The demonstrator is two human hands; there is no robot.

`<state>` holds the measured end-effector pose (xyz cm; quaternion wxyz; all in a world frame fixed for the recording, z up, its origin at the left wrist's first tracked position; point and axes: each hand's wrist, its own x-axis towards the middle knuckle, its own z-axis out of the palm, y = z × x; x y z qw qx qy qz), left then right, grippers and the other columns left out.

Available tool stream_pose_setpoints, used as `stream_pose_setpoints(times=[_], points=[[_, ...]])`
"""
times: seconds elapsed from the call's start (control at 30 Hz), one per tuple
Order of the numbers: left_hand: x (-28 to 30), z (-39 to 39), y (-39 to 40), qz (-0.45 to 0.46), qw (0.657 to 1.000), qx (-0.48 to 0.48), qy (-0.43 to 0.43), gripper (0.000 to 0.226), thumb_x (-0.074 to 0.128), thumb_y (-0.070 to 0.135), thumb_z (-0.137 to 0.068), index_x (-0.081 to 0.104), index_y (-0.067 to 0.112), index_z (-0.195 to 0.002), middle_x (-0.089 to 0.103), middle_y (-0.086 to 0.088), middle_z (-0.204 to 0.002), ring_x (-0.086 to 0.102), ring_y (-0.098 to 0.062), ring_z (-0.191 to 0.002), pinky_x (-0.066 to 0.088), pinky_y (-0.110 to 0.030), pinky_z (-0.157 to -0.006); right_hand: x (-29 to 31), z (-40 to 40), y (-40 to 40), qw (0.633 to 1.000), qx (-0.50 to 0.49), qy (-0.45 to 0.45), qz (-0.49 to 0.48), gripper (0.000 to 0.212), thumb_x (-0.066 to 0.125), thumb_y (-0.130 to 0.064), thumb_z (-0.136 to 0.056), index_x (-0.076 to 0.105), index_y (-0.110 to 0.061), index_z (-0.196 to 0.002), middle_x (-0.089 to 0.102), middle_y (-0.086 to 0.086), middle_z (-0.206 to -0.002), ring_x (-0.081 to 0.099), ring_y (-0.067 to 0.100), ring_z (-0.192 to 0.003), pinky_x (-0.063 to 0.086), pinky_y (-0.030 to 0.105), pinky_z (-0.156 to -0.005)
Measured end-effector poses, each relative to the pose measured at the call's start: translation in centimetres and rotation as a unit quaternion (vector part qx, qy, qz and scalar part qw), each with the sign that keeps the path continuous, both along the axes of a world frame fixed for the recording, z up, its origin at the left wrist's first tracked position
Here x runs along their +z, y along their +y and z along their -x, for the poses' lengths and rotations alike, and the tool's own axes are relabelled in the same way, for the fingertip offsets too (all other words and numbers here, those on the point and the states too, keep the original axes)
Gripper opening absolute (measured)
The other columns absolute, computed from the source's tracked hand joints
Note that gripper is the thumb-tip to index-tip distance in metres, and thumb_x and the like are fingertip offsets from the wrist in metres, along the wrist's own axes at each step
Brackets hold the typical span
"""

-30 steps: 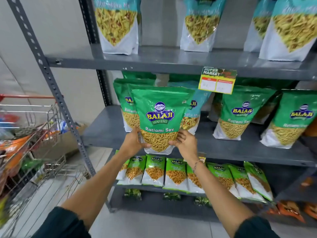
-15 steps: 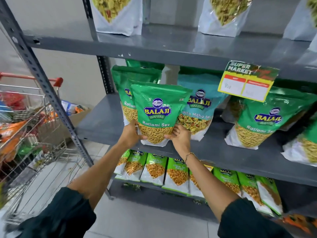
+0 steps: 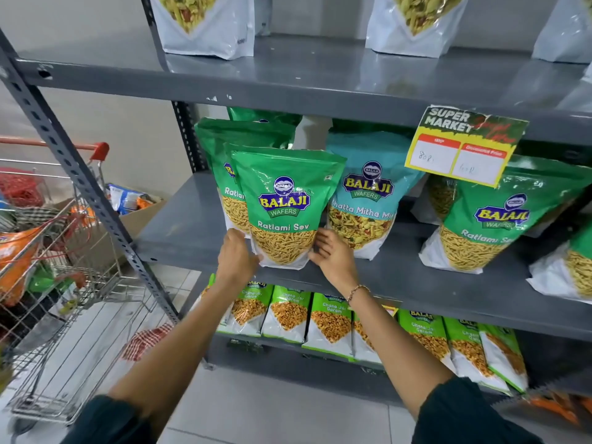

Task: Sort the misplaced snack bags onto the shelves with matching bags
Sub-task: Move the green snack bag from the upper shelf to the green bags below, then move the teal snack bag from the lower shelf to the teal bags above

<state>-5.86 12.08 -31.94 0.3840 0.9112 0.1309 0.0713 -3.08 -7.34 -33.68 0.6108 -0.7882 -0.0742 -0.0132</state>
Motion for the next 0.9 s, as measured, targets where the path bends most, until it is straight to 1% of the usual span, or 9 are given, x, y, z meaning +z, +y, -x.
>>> stream_pose_setpoints(times=[0.13,0.23,0.3,0.37,0.43,0.53,0.6,0.7,0.9], points=[[0.1,3.2,-5.6,0.038,0.995,-0.083,-0.031,0.018,0.056,0.024,-0.088,0.046,0.011,-0.096,0.06,-0.004,-0.085,0.056,-0.025,-0.078,0.041,-0.032,-0.065,-0.7,1.1,-3.6,0.983,-0.17,-0.052,0.04,0.018,0.067,-0.01,-0.08,0.066,-0.008,-0.097,0.072,0.007,-0.095,0.064,0.012,-0.082,0.052,0.015,-0.078],[0.6,2.6,-9.8,0.054,0.976,-0.21,-0.025,0.037,0.057,0.02,-0.088,0.048,0.007,-0.122,0.061,-0.012,-0.116,0.058,-0.026,-0.106,0.047,-0.034,-0.087,-0.9,1.4,-6.6,0.947,-0.306,-0.1,0.02,0.011,0.066,-0.011,-0.08,0.064,-0.003,-0.088,0.071,0.016,-0.083,0.063,0.022,-0.073,0.042,0.003,-0.061],[1.1,1.6,-12.0,0.032,0.971,-0.238,-0.003,0.052,0.054,0.018,-0.09,0.036,0.005,-0.137,0.049,-0.016,-0.136,0.047,-0.03,-0.125,0.04,-0.035,-0.1,-1.0,0.9,-8.5,0.935,-0.341,-0.091,0.01,0.02,0.067,-0.011,-0.079,0.06,0.0,-0.094,0.067,0.021,-0.087,0.064,0.031,-0.08,0.04,0.003,-0.063],[1.5,0.3,-13.7,0.04,0.971,-0.231,0.042,0.057,0.05,0.018,-0.092,0.025,0.004,-0.141,0.044,-0.014,-0.137,0.043,-0.031,-0.127,0.039,-0.032,-0.094,-1.1,-0.1,-9.9,0.948,-0.314,-0.041,0.025,0.039,0.072,-0.015,-0.075,0.055,0.001,-0.107,0.062,0.023,-0.1,0.061,0.03,-0.088,0.047,0.017,-0.075],[1.8,-1.3,-14.8,0.087,0.974,-0.183,0.1,0.051,0.045,0.015,-0.093,0.022,0.003,-0.137,0.042,-0.009,-0.121,0.049,-0.026,-0.111,0.038,-0.027,-0.078,-1.1,-1.2,-10.8,0.966,-0.253,0.013,0.048,0.062,0.076,-0.021,-0.072,0.046,0.0,-0.122,0.055,0.019,-0.121,0.056,0.024,-0.101,0.046,0.029,-0.085],[1.4,-3.5,-15.1,0.065,0.979,-0.128,0.143,0.026,0.036,0.013,-0.097,0.039,0.01,-0.123,0.05,-0.022,-0.114,0.053,-0.022,-0.095,0.043,-0.022,-0.077,-0.7,-2.6,-11.2,0.978,-0.188,0.057,0.064,0.088,0.079,-0.03,-0.067,0.03,-0.003,-0.136,0.044,0.01,-0.138,0.044,0.022,-0.126,0.038,0.034,-0.101],[0.5,-4.7,-14.9,0.026,0.985,-0.117,0.127,0.046,0.031,0.01,-0.097,0.02,0.005,-0.142,0.041,-0.028,-0.139,0.046,-0.035,-0.124,0.037,-0.034,-0.101,-0.5,-3.1,-11.5,0.984,-0.154,0.061,0.059,0.084,0.078,-0.027,-0.069,0.029,-0.004,-0.133,0.048,0.0,-0.124,0.043,0.011,-0.117,0.037,0.03,-0.098],[-0.6,-5.5,-14.9,0.072,0.985,-0.129,0.086,0.062,0.036,0.01,-0.096,0.001,0.005,-0.147,0.033,-0.024,-0.149,0.037,-0.038,-0.134,0.031,-0.041,-0.108,-0.6,-3.5,-11.8,0.986,-0.141,0.067,0.051,0.073,0.076,-0.021,-0.072,0.033,-0.005,-0.128,0.053,0.003,-0.119,0.047,0.012,-0.109,0.037,0.026,-0.088],[-2.0,-6.9,-15.3,0.134,0.985,-0.104,0.027,0.054,0.038,0.007,-0.094,0.019,0.013,-0.144,0.038,-0.013,-0.147,0.034,-0.03,-0.137,0.029,-0.038,-0.112,-2.0,-3.7,-12.1,0.986,-0.158,0.04,0.043,0.047,0.078,-0.028,-0.068,0.054,-0.012,-0.105,0.067,0.011,-0.114,0.062,0.022,-0.104,0.051,0.048,-0.091]])
